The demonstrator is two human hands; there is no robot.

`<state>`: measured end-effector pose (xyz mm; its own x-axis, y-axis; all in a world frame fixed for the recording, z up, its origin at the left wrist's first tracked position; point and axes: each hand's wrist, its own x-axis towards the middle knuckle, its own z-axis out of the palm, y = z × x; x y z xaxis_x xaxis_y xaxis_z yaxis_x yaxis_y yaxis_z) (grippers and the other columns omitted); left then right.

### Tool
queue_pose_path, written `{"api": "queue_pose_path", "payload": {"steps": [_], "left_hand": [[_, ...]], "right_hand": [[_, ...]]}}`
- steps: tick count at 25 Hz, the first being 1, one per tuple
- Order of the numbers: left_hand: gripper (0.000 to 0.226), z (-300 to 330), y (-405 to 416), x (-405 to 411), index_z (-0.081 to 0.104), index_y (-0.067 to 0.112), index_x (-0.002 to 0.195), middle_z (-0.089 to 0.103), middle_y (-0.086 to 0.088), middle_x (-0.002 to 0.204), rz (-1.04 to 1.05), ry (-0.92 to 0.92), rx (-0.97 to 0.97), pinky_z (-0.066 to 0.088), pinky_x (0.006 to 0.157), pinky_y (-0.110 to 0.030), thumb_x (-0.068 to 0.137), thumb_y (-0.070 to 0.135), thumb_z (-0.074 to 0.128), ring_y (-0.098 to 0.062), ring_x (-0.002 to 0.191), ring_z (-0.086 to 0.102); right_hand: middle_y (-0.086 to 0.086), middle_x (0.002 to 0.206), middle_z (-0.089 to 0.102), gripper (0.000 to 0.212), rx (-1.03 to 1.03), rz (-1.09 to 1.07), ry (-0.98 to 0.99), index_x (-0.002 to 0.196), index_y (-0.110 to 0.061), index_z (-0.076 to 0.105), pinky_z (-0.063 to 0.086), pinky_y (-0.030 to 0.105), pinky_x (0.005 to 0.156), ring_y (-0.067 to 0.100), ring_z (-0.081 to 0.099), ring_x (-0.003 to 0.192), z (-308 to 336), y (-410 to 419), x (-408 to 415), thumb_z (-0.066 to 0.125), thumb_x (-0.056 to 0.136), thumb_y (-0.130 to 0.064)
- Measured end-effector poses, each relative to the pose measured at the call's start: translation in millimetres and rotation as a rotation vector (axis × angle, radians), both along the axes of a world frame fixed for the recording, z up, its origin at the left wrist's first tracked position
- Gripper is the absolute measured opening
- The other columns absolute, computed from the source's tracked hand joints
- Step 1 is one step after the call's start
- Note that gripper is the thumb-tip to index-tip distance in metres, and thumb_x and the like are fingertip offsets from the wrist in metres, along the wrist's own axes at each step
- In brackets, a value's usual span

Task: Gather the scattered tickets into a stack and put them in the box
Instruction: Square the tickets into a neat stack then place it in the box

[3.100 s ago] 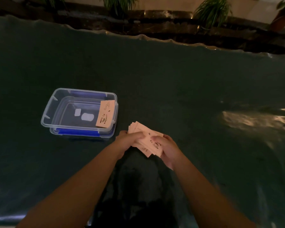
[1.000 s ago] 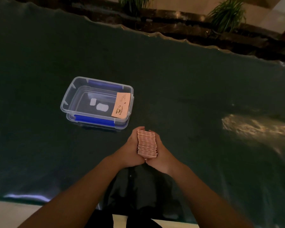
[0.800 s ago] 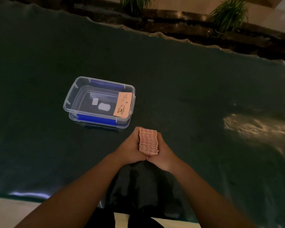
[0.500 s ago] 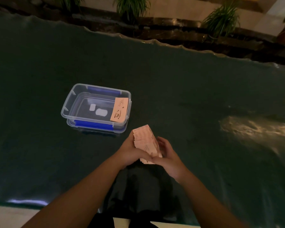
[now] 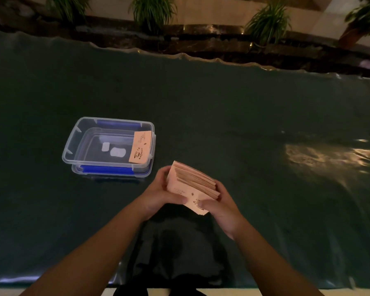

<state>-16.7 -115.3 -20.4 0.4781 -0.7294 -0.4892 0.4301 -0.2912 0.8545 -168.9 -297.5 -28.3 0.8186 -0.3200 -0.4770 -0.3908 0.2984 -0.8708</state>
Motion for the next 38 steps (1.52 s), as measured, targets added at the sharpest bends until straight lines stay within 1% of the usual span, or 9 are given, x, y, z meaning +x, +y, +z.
{"api": "queue_pose_path", "payload": {"steps": [3,6,9,12,17,24,29,35,38], "left_hand": [[0.098,-9.4,5.2,6.9,0.049,0.045,0.133,0.069,0.019,0.128,-0.129,-0.259,0.151,0.060,0.092,-0.028,0.052,0.029,0.102,-0.003,0.121,0.064],[0.096,-17.2,2.7,7.6,0.048,0.055,0.123,0.064,0.022,0.130,-0.134,-0.470,0.263,0.050,0.101,-0.030,0.043,0.047,0.101,0.003,0.120,0.059],[0.098,-25.8,1.4,9.1,0.047,0.052,0.126,0.060,0.020,0.134,-0.115,-0.615,0.290,0.049,0.106,-0.038,0.042,0.056,0.098,-0.003,0.126,0.055],[0.105,-31.6,-0.3,14.4,0.044,0.045,0.134,0.056,0.017,0.136,-0.118,-0.666,0.318,0.046,0.110,-0.044,0.043,0.058,0.096,-0.008,0.130,0.050],[0.119,-48.4,-0.3,12.9,0.025,0.038,0.148,0.039,0.006,0.148,-0.305,-0.751,0.443,0.030,0.119,-0.054,0.051,0.054,0.092,-0.013,0.136,0.029],[0.135,-62.7,-5.0,12.1,0.002,0.036,0.160,0.022,0.003,0.163,-0.336,-0.781,0.524,0.012,0.123,-0.058,0.059,0.058,0.087,-0.021,0.151,0.012],[0.123,-62.8,-4.0,8.5,0.015,0.036,0.157,0.026,0.002,0.159,-0.336,-0.826,0.501,0.015,0.123,-0.057,0.059,0.061,0.084,-0.023,0.149,0.019],[0.125,-67.6,-0.7,10.2,0.012,0.035,0.155,0.026,0.001,0.160,-0.351,-0.869,0.543,0.014,0.123,-0.053,0.057,0.064,0.085,-0.022,0.149,0.019],[0.118,-70.6,-4.1,10.4,0.017,0.032,0.150,0.027,0.001,0.157,-0.363,-0.881,0.573,0.016,0.122,-0.050,0.058,0.066,0.082,-0.022,0.145,0.021]], "right_hand": [[0.000,0.125,0.075,0.080,-0.163,0.054,-0.001,0.135,-0.024,0.056,0.061,0.037,0.092,0.020,0.070,0.120,-2.3,-8.3,1.0,0.078,0.065,0.009],[-0.005,0.131,0.071,0.093,-0.287,0.154,0.005,0.149,-0.027,0.045,0.059,0.036,0.097,0.013,0.067,0.126,-3.3,-10.8,1.6,0.077,0.069,0.008],[-0.006,0.147,0.056,0.105,-0.449,0.212,0.014,0.161,-0.030,0.028,0.049,0.036,0.111,0.005,0.056,0.135,-4.7,-13.3,1.3,0.082,0.073,-0.011],[-0.015,0.141,0.041,0.112,-0.676,0.255,0.074,0.161,-0.047,0.018,0.042,0.031,0.115,-0.004,0.047,0.132,-10.6,-20.2,4.3,0.084,0.070,-0.039],[0.001,0.151,0.035,0.131,-0.873,0.454,0.258,0.159,-0.052,-0.016,0.034,0.051,0.112,0.028,0.035,0.136,-38.4,-25.5,5.6,0.077,0.066,-0.058],[-0.003,0.162,0.024,0.115,-0.968,0.438,0.222,0.162,-0.041,0.004,0.021,0.049,0.120,0.019,0.015,0.146,-63.3,-20.0,4.4,0.068,0.070,-0.063],[-0.003,0.154,0.038,0.108,-1.017,0.380,0.166,0.156,-0.025,0.026,0.017,0.045,0.119,0.019,0.023,0.148,-59.6,-21.2,15.1,0.071,0.066,-0.062],[-0.002,0.162,0.032,0.128,-1.021,0.469,0.136,0.163,-0.034,-0.005,0.017,0.053,0.122,0.019,0.021,0.151,-54.1,-21.9,17.6,0.079,0.068,-0.055],[0.001,0.165,0.030,0.124,-1.160,0.535,0.135,0.164,-0.030,-0.005,0.022,0.059,0.123,0.022,0.024,0.152,-50.2,-23.2,18.9,0.074,0.074,-0.058]]}}
